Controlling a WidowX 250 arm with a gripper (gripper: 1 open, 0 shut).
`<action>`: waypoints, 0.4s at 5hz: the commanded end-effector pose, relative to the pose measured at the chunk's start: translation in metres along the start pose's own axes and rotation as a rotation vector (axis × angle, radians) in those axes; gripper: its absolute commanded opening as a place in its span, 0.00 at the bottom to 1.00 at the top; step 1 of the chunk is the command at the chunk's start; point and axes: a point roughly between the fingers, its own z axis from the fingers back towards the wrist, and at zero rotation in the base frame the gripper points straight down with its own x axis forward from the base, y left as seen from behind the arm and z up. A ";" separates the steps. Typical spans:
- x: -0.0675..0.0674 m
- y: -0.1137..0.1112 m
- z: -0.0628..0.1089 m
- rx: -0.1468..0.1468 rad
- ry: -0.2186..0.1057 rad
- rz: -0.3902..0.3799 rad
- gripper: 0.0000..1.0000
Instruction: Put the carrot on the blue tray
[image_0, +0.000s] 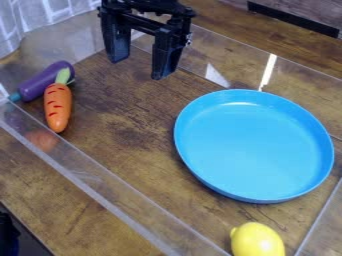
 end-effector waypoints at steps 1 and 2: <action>0.000 0.004 -0.007 -0.004 0.016 0.011 1.00; -0.002 0.014 -0.016 -0.013 0.027 0.053 1.00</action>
